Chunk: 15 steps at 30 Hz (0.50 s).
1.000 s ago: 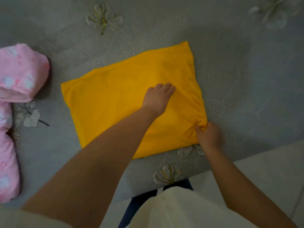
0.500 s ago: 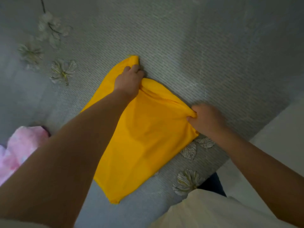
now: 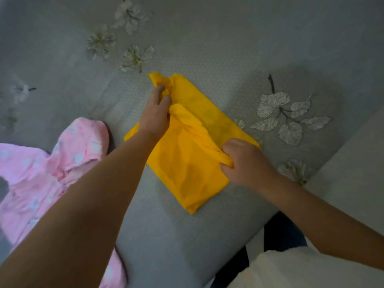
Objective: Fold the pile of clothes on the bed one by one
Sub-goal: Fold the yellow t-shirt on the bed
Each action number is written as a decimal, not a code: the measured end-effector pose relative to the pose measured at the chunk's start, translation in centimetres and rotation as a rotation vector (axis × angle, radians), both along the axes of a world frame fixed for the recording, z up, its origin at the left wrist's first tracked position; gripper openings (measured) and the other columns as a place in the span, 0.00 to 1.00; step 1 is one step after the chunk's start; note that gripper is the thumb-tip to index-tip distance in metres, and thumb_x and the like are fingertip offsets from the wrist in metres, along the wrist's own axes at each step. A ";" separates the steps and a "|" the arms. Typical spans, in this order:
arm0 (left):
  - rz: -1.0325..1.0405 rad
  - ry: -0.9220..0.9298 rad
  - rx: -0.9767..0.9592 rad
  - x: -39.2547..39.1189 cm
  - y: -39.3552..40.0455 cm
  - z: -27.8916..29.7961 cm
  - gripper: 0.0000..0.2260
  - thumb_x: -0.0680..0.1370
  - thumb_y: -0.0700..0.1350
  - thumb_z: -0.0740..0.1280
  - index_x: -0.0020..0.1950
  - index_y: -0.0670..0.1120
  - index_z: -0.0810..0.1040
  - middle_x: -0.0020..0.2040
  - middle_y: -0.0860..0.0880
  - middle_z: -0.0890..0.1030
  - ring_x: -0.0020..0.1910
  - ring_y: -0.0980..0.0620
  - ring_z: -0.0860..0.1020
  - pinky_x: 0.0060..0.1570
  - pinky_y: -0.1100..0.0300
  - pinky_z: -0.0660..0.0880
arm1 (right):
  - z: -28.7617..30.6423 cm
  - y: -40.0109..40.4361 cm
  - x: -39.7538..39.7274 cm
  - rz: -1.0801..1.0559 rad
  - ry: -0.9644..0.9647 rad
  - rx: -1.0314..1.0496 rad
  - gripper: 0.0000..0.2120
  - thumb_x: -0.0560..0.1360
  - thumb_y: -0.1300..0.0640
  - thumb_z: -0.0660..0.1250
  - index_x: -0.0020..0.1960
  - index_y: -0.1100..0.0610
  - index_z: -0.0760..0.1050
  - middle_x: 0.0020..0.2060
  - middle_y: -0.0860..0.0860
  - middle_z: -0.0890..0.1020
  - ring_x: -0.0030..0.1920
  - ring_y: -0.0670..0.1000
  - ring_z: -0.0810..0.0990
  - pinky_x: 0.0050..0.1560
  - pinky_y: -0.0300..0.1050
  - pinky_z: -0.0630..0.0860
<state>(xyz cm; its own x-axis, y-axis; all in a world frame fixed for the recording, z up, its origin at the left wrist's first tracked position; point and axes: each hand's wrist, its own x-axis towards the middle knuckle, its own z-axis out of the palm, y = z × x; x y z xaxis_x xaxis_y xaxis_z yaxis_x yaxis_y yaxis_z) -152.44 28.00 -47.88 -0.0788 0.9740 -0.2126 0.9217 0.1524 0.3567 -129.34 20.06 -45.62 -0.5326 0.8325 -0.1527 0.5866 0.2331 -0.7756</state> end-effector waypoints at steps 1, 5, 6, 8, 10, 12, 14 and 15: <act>0.007 0.000 -0.017 -1.5 -1.3 0.1 0.18 0.80 0.43 0.56 0.70 0.43 0.63 0.72 0.47 0.61 0.65 0.48 0.65 0.53 0.68 0.59 | -0.2 -1.9 -1.5 0.010 -0.005 0.090 0.16 0.59 0.69 0.74 0.29 0.59 0.67 0.29 0.61 0.73 0.30 0.58 0.74 0.27 0.47 0.67; -0.059 0.038 -0.073 -6.5 -4.7 -0.6 0.19 0.80 0.44 0.56 0.71 0.47 0.62 0.71 0.43 0.64 0.64 0.42 0.70 0.60 0.52 0.67 | -1.9 -7.9 -8.0 0.061 -0.142 0.365 0.04 0.58 0.65 0.63 0.26 0.59 0.71 0.23 0.55 0.74 0.22 0.55 0.74 0.21 0.37 0.67; -0.043 0.020 -0.075 -7.4 -5.3 -1.1 0.19 0.80 0.47 0.55 0.72 0.51 0.60 0.70 0.44 0.66 0.64 0.43 0.70 0.60 0.52 0.66 | -2.6 -8.7 -9.3 0.065 -0.215 0.396 0.07 0.60 0.62 0.58 0.25 0.57 0.72 0.22 0.53 0.74 0.22 0.53 0.74 0.21 0.36 0.66; -0.044 0.025 -0.101 -9.2 -6.3 -2.8 0.20 0.80 0.49 0.54 0.72 0.52 0.60 0.72 0.47 0.64 0.65 0.44 0.68 0.61 0.53 0.65 | -4.5 -10.1 -11.4 0.060 -0.346 0.432 0.12 0.61 0.59 0.54 0.25 0.55 0.73 0.22 0.50 0.75 0.23 0.50 0.75 0.23 0.36 0.67; -0.172 0.110 -0.123 -11.0 -7.7 -4.8 0.18 0.80 0.44 0.56 0.70 0.45 0.65 0.75 0.46 0.58 0.69 0.43 0.64 0.63 0.52 0.63 | -6.5 -11.3 -13.0 0.065 -0.465 0.437 0.14 0.62 0.58 0.53 0.24 0.56 0.74 0.22 0.49 0.75 0.24 0.49 0.76 0.24 0.36 0.68; -0.311 0.211 -0.152 -12.7 -9.4 -6.8 0.19 0.77 0.39 0.59 0.68 0.43 0.68 0.75 0.41 0.52 0.71 0.40 0.58 0.66 0.49 0.59 | -7.9 -12.7 -14.1 0.078 -0.597 0.428 0.14 0.62 0.57 0.54 0.24 0.55 0.75 0.23 0.49 0.76 0.26 0.48 0.77 0.30 0.40 0.67; -0.264 0.279 -0.222 -13.8 -11.4 -8.0 0.25 0.76 0.38 0.60 0.73 0.48 0.61 0.76 0.42 0.50 0.73 0.38 0.53 0.68 0.45 0.56 | -8.2 -13.7 -14.5 0.064 -0.697 0.363 0.09 0.62 0.54 0.65 0.25 0.56 0.77 0.27 0.50 0.79 0.29 0.49 0.78 0.35 0.43 0.66; -0.201 0.275 -0.220 -14.4 -12.2 -8.2 0.27 0.76 0.38 0.60 0.73 0.49 0.59 0.75 0.42 0.51 0.73 0.37 0.52 0.68 0.42 0.56 | -8.2 -14.1 -14.7 0.025 -0.709 0.325 0.10 0.58 0.50 0.73 0.27 0.57 0.78 0.31 0.51 0.81 0.32 0.51 0.80 0.35 0.43 0.70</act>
